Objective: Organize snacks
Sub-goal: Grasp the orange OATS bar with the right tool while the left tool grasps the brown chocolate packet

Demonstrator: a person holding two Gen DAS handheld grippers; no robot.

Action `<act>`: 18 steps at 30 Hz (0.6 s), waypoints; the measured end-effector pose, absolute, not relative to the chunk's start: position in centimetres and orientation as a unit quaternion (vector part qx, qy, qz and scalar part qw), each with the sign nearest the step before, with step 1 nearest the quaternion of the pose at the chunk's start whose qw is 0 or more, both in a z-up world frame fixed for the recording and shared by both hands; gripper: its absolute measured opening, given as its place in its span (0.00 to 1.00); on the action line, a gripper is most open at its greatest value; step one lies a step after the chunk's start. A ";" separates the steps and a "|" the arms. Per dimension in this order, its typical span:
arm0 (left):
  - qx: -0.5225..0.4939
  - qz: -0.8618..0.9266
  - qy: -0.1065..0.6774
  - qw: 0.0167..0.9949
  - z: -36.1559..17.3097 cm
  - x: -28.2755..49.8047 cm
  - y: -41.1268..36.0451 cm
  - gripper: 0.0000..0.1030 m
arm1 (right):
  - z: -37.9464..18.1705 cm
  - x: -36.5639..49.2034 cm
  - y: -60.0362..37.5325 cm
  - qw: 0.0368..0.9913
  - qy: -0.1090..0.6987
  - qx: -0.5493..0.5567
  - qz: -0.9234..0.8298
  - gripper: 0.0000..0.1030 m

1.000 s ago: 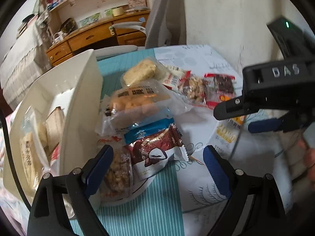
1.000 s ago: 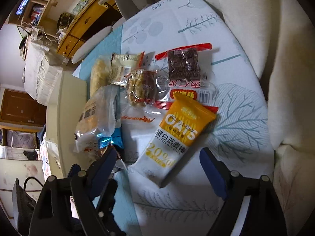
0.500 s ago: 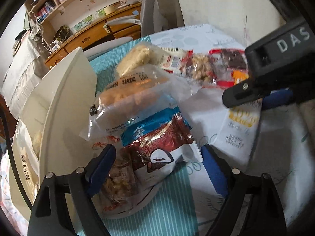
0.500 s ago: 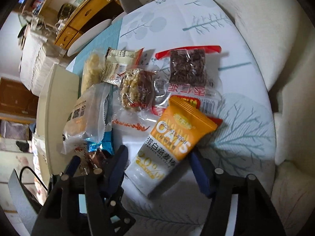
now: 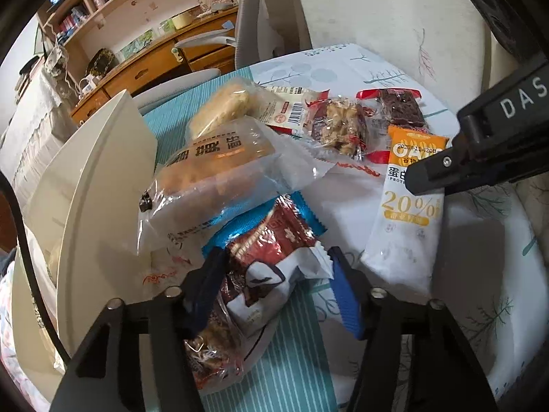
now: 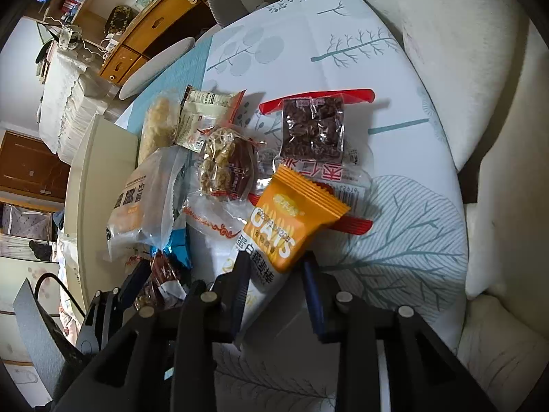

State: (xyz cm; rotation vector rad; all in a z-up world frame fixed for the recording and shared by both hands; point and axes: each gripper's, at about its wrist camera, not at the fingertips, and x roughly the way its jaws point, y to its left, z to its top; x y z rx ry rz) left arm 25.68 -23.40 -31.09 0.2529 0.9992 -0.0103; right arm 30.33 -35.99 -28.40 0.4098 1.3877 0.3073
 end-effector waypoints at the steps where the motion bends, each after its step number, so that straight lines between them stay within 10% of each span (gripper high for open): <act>1: 0.121 -0.003 0.478 0.870 -31.0 25.7 -23.3 0.50 | -28.4 30.4 -35.8 0.738 0.633 0.187 0.140 0.30; 18: 0.079 -0.018 0.497 0.864 -29.2 22.6 -22.2 0.40 | -28.3 29.9 -34.9 0.730 0.634 0.213 0.138 0.24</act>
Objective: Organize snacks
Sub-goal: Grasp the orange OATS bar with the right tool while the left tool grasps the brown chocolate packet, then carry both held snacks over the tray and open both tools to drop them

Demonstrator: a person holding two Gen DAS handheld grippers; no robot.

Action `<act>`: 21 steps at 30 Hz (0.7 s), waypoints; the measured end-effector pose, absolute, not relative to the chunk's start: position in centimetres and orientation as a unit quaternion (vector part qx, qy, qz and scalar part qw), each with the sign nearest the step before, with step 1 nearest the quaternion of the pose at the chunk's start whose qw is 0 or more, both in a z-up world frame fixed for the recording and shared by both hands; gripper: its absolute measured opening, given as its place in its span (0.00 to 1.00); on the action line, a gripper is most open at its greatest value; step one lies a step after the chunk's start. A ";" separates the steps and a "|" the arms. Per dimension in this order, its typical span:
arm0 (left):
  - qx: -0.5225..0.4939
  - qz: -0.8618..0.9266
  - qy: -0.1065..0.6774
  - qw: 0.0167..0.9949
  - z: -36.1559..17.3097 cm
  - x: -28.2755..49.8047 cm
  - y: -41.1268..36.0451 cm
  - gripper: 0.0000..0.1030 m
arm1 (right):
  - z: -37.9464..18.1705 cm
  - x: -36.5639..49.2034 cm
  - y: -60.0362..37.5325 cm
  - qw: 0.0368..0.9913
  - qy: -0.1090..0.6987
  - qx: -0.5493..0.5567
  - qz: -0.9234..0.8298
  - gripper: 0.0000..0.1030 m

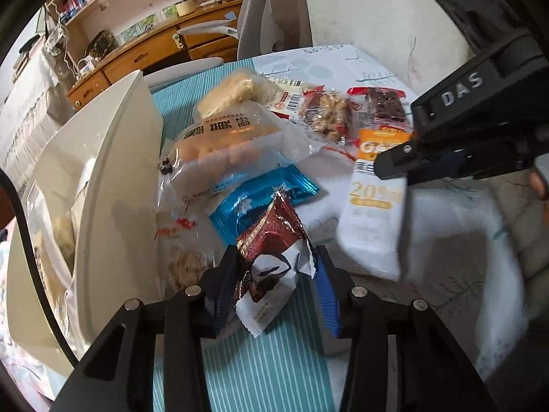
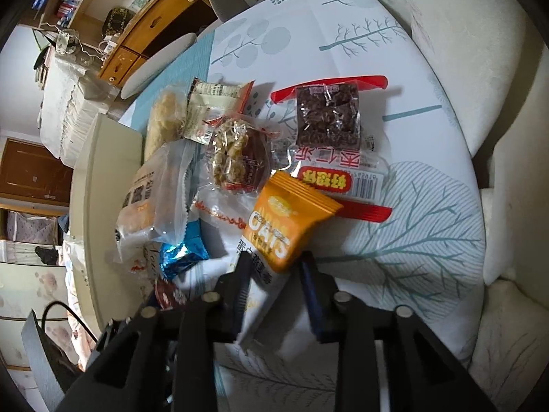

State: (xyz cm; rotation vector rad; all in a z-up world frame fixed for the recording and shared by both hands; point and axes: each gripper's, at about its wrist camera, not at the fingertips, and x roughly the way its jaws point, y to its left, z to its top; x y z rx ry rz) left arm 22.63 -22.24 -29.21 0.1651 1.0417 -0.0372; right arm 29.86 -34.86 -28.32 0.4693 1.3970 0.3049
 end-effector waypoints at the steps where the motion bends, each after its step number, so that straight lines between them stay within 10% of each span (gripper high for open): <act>1: 0.072 -0.020 0.499 0.864 -28.9 22.3 -22.2 0.40 | -28.2 29.8 -34.9 0.732 0.631 0.216 0.139 0.23; 21: -0.045 -0.052 0.501 0.863 -20.4 17.9 -19.3 0.40 | -22.1 25.3 -33.8 0.730 0.593 0.274 0.200 0.17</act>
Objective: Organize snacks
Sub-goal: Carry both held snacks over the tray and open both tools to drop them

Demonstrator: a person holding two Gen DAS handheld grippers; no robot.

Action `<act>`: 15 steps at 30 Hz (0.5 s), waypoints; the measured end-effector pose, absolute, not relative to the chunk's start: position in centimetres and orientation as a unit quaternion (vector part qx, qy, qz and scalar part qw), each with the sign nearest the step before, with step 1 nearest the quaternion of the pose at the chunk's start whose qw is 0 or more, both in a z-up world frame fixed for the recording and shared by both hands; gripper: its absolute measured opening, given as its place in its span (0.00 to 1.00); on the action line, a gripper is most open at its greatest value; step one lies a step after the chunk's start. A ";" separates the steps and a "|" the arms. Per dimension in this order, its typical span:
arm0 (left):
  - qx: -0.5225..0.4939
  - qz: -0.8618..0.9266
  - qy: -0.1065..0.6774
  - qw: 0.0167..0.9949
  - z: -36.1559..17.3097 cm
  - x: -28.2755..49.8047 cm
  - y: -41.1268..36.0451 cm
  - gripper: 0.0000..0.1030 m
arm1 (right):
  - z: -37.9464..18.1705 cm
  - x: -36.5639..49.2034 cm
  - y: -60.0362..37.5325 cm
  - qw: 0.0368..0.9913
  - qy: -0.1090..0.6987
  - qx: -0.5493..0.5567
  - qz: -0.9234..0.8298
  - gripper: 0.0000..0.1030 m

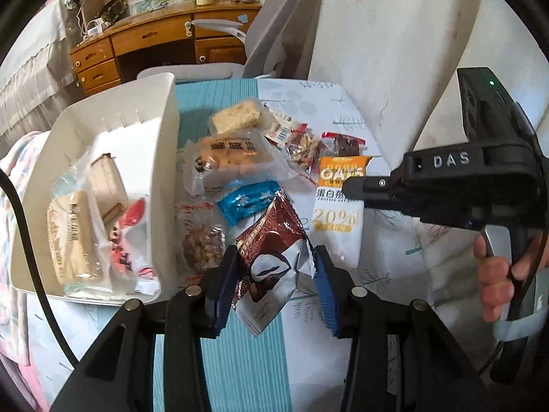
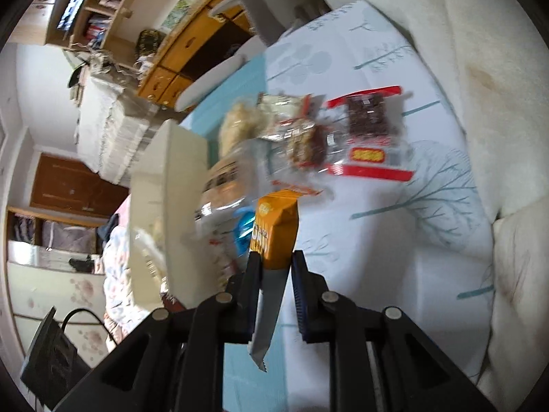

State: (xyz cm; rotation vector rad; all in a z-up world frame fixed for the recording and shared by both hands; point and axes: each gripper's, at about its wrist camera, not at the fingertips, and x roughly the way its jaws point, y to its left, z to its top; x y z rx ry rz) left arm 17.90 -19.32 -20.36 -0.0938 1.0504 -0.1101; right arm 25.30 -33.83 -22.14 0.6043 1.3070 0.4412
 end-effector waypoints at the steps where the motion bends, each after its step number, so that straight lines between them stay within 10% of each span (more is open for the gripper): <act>1: -0.048 -0.056 0.497 0.865 -20.0 17.7 -19.0 0.40 | -21.8 25.1 -33.4 0.729 0.593 0.273 0.206 0.17; 15: -0.127 -0.009 0.471 0.873 -16.0 16.7 -7.5 0.40 | -17.0 22.3 -24.7 0.759 0.535 0.232 0.289 0.18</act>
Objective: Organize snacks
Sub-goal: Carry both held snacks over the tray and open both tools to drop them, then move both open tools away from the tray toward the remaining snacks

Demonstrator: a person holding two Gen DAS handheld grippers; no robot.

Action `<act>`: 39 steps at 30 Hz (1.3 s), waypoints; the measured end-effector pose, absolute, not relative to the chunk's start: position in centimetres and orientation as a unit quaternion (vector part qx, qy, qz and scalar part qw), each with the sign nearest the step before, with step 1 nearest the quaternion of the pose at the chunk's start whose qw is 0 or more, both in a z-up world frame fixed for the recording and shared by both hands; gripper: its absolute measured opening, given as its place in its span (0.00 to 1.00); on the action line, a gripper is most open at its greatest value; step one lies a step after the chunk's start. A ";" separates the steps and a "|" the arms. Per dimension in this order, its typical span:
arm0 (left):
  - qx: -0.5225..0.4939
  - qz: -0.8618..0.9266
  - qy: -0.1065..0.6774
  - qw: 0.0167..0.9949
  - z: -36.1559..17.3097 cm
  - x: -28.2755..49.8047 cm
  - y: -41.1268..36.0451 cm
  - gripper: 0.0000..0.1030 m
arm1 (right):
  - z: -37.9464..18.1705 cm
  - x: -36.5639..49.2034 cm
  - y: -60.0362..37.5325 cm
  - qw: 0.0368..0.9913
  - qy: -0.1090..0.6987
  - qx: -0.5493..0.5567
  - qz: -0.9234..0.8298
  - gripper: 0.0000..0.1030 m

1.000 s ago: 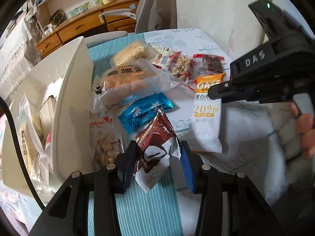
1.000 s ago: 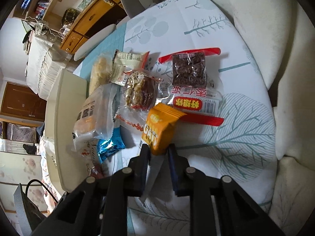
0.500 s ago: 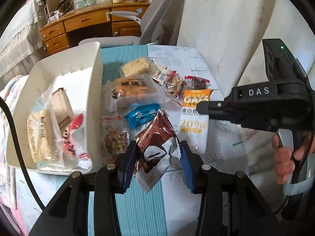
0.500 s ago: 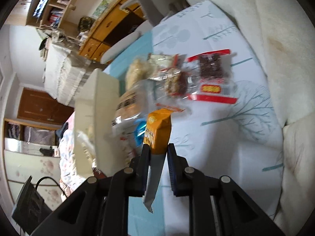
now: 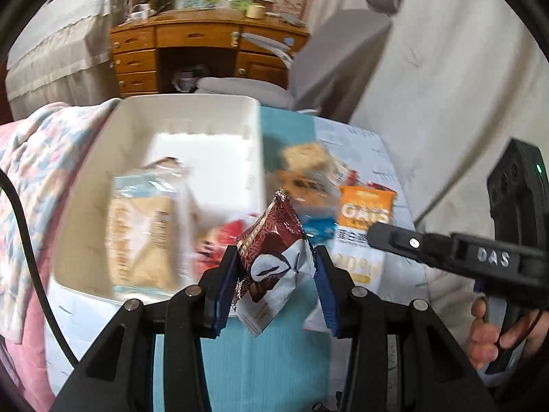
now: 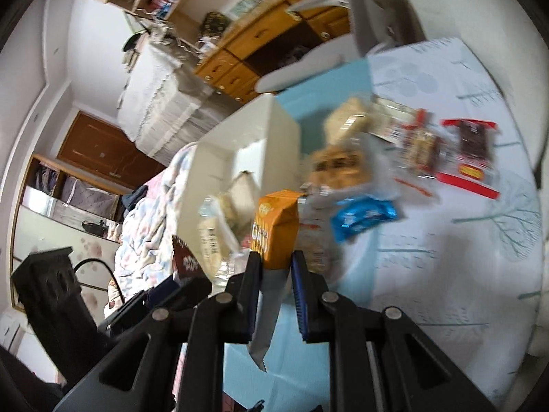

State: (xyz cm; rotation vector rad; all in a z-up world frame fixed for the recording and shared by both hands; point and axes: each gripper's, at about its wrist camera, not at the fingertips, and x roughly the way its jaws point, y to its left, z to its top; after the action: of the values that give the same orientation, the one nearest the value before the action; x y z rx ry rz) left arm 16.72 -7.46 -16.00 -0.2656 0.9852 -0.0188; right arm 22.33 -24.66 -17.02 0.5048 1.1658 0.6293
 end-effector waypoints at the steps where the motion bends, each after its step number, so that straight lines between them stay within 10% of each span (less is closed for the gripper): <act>1: -0.128 -0.008 0.472 0.872 -15.9 16.7 -6.9 0.40 | -16.9 22.2 -24.1 0.761 0.532 0.233 0.290 0.18; 28: -0.096 -0.064 0.515 0.849 -16.5 21.5 9.0 0.53 | -15.7 22.9 -11.4 0.815 0.489 0.245 0.191 0.19; 33: -0.105 -0.071 0.516 0.847 -16.3 21.3 10.1 0.73 | -15.7 22.5 -11.3 0.817 0.490 0.257 0.165 0.51; 39: -0.135 -0.066 0.530 0.835 -16.5 20.9 11.1 0.75 | -14.9 22.0 -11.3 0.823 0.485 0.252 0.157 0.51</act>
State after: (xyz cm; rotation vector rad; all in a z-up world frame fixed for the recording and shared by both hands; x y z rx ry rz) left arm 20.86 11.13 -16.49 -0.2849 1.1221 -0.1403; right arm 21.96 -11.32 -14.92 0.5355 1.0312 0.3345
